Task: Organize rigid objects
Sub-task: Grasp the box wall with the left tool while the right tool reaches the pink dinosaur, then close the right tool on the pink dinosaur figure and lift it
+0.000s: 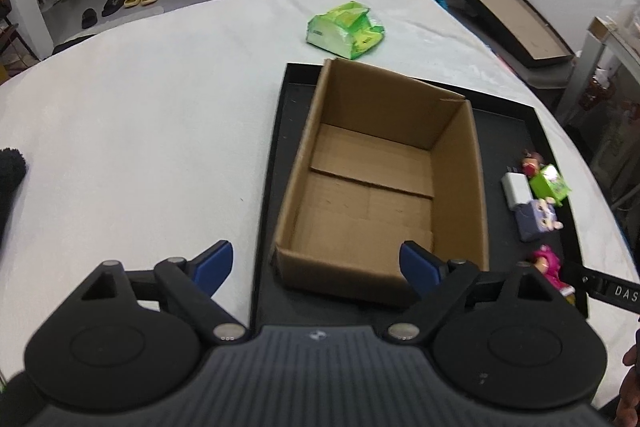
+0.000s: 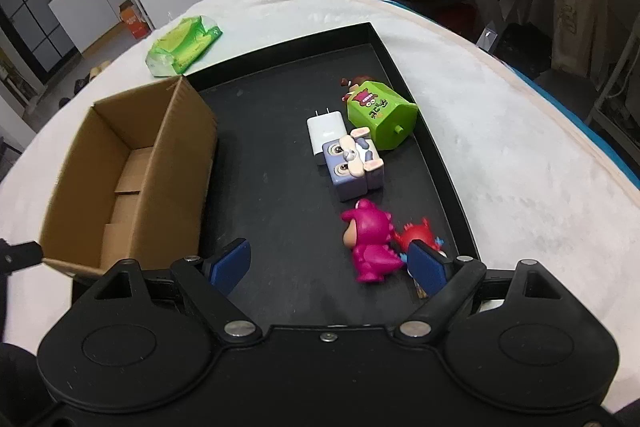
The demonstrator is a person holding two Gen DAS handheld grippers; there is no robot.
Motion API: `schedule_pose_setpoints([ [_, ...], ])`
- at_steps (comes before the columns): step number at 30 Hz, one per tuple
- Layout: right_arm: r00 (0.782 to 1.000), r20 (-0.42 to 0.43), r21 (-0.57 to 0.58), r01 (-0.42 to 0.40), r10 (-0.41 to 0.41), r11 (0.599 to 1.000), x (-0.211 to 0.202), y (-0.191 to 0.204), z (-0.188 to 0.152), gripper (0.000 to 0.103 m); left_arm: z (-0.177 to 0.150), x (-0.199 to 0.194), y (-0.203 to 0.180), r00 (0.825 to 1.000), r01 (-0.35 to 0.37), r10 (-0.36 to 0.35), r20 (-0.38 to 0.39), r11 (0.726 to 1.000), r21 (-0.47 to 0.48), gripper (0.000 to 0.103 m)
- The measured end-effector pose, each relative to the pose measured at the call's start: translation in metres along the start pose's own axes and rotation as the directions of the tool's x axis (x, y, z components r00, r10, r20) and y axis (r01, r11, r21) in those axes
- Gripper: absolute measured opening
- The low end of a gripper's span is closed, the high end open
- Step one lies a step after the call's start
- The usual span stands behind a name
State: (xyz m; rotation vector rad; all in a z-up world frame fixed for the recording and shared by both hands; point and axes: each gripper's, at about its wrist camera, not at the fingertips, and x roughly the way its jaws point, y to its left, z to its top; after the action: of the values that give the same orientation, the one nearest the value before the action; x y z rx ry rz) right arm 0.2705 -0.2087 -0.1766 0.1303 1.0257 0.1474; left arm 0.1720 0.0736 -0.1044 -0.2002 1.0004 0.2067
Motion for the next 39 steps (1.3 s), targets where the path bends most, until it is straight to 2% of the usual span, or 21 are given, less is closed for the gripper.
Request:
schedule_pose_setpoints([
  [7,0.999,-0.023,-0.036,0.037,-0.038,0.999,0.032,0.009,-0.001,0.080,0.012,0.027,0.012,0.999,-0.030,0.030,-0.020,1.000,-0.003,0.084],
  [13,0.997,-0.007,-0.104,0.074,-0.075,0.992,0.045,0.019,-0.003,0.076,0.016,0.050,0.017,0.998,-0.047,0.047,-0.050,0.999,0.003,0.078],
  [15,0.996,0.001,-0.113,0.084,-0.084,0.990,0.046,0.019,-0.004,0.076,0.017,0.056,0.017,0.996,-0.067,0.068,-0.059,0.998,0.019,0.071],
  [22,0.993,0.003,-0.162,0.119,-0.120,0.980,0.059,0.026,-0.005,0.071,0.020,0.071,0.017,0.995,-0.071,0.072,-0.067,0.997,0.020,0.059],
  [26,0.987,-0.011,-0.175,0.158,-0.162,0.972,0.067,0.025,-0.006,0.067,0.020,0.079,0.015,0.996,-0.048,0.049,-0.081,0.999,0.014,0.038],
  [27,0.985,-0.015,-0.173,0.167,-0.172,0.971,0.069,0.024,-0.006,0.063,0.020,0.081,0.014,0.995,-0.052,0.053,-0.081,0.998,0.019,0.027],
  [29,0.985,-0.016,-0.169,0.168,-0.174,0.971,0.072,0.021,-0.007,0.055,0.019,0.082,0.012,0.996,-0.047,0.049,-0.080,0.999,0.026,0.016],
  [30,0.985,-0.019,-0.168,0.166,-0.172,0.972,0.073,0.020,-0.007,0.045,0.018,0.081,0.011,0.996,-0.036,0.038,-0.078,0.999,0.027,0.012],
  [31,0.986,-0.022,-0.164,0.161,-0.167,0.973,0.074,0.019,-0.007,0.038,0.018,0.081,0.010,0.997,-0.036,0.038,-0.074,0.999,0.031,0.012],
  [39,0.996,-0.002,-0.157,0.089,-0.091,0.984,0.063,0.025,-0.008,0.038,0.008,0.074,0.008,0.998,-0.013,0.016,-0.065,0.999,0.045,0.012],
])
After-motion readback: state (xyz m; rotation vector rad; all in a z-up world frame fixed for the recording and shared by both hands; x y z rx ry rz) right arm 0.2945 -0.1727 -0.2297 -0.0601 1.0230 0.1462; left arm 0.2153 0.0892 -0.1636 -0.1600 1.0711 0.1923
